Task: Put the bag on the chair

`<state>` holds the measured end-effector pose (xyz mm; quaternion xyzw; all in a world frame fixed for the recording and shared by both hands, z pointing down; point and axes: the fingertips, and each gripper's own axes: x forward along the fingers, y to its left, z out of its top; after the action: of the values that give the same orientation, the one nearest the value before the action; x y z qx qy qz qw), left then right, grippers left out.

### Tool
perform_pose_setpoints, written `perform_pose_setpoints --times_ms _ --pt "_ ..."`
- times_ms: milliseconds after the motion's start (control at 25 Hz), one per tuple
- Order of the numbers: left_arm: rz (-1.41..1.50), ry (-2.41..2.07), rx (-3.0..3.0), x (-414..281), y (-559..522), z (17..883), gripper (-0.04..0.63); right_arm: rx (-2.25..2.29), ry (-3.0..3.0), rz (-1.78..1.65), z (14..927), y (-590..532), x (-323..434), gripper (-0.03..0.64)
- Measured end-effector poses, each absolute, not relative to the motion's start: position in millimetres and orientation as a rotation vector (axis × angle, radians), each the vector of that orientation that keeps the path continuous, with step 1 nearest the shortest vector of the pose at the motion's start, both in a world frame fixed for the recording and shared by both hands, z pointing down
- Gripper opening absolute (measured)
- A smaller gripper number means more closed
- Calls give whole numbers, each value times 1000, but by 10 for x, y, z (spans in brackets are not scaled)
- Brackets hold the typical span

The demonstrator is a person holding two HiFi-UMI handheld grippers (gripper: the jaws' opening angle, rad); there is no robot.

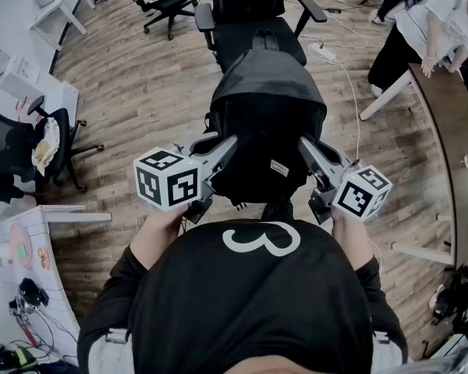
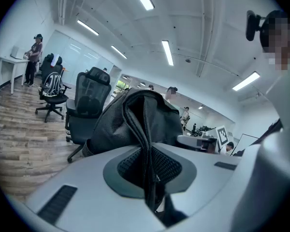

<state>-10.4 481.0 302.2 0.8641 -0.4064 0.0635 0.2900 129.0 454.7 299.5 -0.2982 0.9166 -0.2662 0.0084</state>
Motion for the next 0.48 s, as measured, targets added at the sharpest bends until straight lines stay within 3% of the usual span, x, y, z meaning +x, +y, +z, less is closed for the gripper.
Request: perform_pose_setpoints --times_ms 480 --pt "166 -1066 2311 -238 4782 3001 46 -978 2860 -808 2946 4545 1161 58"
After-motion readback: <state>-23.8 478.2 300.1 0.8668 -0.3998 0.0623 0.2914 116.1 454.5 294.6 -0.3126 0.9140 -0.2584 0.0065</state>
